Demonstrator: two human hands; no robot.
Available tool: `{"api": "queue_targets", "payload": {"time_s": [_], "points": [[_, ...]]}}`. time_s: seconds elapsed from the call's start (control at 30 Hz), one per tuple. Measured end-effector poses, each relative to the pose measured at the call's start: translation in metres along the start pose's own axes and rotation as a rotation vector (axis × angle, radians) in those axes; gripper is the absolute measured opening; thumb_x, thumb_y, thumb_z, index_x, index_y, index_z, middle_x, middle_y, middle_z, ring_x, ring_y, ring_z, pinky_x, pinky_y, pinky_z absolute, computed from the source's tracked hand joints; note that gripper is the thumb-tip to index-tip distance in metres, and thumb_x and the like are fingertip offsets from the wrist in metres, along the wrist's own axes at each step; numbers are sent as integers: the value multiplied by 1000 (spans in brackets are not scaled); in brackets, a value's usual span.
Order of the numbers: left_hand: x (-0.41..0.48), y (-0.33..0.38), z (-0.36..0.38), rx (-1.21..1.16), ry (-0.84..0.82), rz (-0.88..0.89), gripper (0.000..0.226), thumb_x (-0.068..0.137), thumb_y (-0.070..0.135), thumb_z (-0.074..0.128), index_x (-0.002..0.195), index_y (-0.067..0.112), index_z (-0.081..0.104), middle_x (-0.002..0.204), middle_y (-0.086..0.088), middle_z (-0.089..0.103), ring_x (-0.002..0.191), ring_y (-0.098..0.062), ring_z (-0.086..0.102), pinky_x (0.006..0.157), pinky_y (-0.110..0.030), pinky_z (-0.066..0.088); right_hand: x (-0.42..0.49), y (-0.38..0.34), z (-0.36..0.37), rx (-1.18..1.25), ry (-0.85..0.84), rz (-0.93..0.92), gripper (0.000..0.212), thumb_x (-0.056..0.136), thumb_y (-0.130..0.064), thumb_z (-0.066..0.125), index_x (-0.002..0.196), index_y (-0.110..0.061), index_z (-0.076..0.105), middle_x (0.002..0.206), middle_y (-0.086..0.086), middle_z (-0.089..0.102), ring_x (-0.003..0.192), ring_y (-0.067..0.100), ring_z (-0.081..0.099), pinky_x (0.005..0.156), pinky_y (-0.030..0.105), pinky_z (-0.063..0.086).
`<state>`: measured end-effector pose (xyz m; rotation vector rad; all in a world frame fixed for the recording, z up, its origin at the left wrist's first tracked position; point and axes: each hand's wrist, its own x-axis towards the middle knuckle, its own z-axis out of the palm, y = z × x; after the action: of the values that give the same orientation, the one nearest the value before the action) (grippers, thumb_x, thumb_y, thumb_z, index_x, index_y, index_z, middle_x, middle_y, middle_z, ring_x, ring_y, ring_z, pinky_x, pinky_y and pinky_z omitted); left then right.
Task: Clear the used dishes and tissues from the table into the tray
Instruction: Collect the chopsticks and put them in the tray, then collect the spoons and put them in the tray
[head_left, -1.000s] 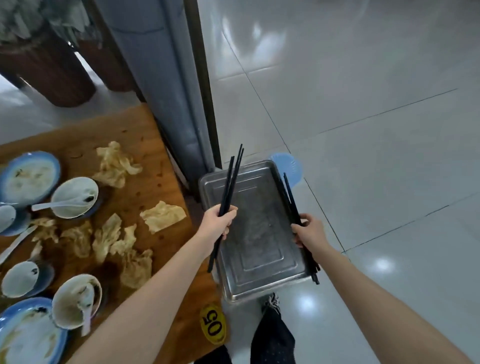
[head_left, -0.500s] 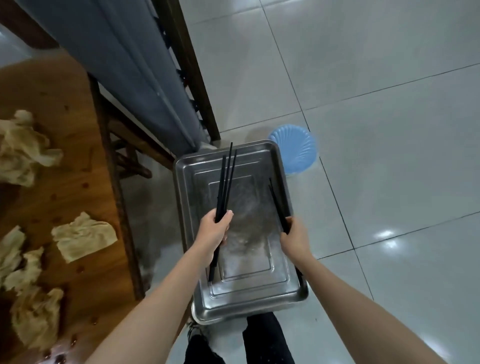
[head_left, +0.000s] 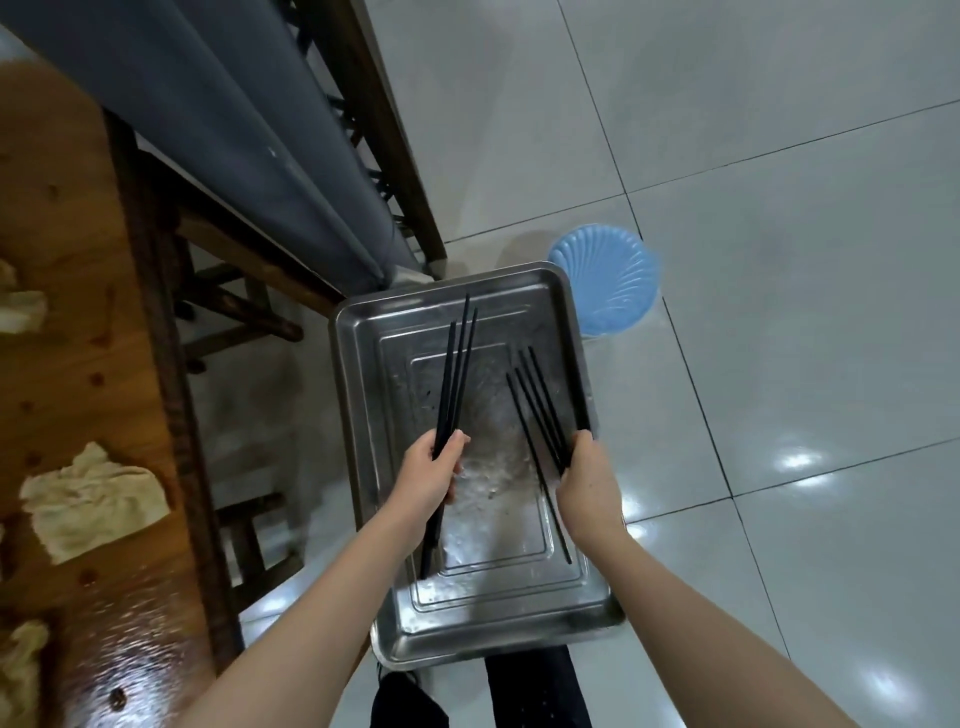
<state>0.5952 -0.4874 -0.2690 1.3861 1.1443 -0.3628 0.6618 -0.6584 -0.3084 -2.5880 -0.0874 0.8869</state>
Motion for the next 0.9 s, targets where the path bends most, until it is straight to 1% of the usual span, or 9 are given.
{"api": "queue_targets", "payload": {"time_s": [0.07, 0.17, 0.23, 0.3, 0.4, 0.5, 0.6, 0.83, 0.9], "points": [[1, -1, 8, -5, 4, -31, 26, 102, 30, 38, 96, 15, 59, 69, 0, 48, 53, -12, 45, 49, -22, 41, -6, 3, -6, 98, 37, 13, 24, 85, 10, 43, 98, -10, 45, 91, 2, 46, 76, 23, 48, 56, 25, 31], [5, -6, 25, 35, -6, -66, 26, 104, 23, 32, 102, 12, 56, 76, -2, 50, 58, -12, 49, 46, -13, 42, -12, 12, -23, 293, 81, 63, 22, 87, 0, 49, 106, -10, 54, 94, 1, 57, 84, 19, 55, 70, 26, 38], [9, -10, 40, 35, -28, -90, 23, 104, 18, 32, 104, 11, 54, 77, -3, 52, 61, -12, 50, 49, -12, 44, -16, 25, -34, 345, 86, 76, 21, 86, -3, 52, 102, -17, 54, 86, -3, 60, 80, 19, 59, 65, 28, 41], [14, -13, 57, 34, -44, -110, 21, 103, 14, 33, 103, 11, 54, 78, -3, 54, 65, -12, 51, 58, -19, 47, -19, 41, -43, 341, 81, 87, 22, 86, -5, 54, 100, -21, 52, 80, -8, 58, 74, 15, 60, 57, 23, 40], [19, -14, 81, 17, -76, -134, 18, 102, 12, 35, 102, 14, 52, 84, -3, 57, 73, -14, 55, 59, -21, 44, -19, 66, -53, 306, 93, 111, 23, 87, -7, 56, 105, -20, 53, 81, -9, 58, 69, 7, 57, 54, 18, 37], [19, -11, 99, 86, -145, -116, 25, 101, 14, 39, 121, 8, 54, 109, -8, 62, 98, -20, 58, 84, -29, 47, -20, 79, -60, 289, 110, 143, 23, 88, -7, 57, 107, -19, 54, 82, -9, 57, 68, 4, 56, 52, 16, 35], [10, -6, 105, 94, -207, -149, 40, 102, 15, 41, 140, 5, 41, 139, -12, 49, 123, -24, 51, 105, -34, 41, -22, 83, -65, 293, 99, 156, 24, 88, -8, 58, 108, -19, 54, 84, -8, 58, 70, 5, 57, 53, 18, 37], [-29, 19, 77, 65, -221, -137, 44, 103, 15, 38, 146, 8, 33, 147, -10, 40, 128, -24, 48, 105, -36, 41, -36, 49, -86, 318, 70, 86, 21, 89, -10, 58, 107, -21, 54, 85, -10, 57, 69, 2, 56, 52, 12, 34], [-45, 29, 64, 72, -210, -118, 44, 103, 16, 38, 146, 8, 33, 146, -9, 42, 127, -25, 49, 90, -31, 48, -42, 32, -97, 340, 63, 46, 20, 89, -11, 57, 107, -21, 54, 86, -9, 57, 70, 4, 57, 54, 13, 36]]}}
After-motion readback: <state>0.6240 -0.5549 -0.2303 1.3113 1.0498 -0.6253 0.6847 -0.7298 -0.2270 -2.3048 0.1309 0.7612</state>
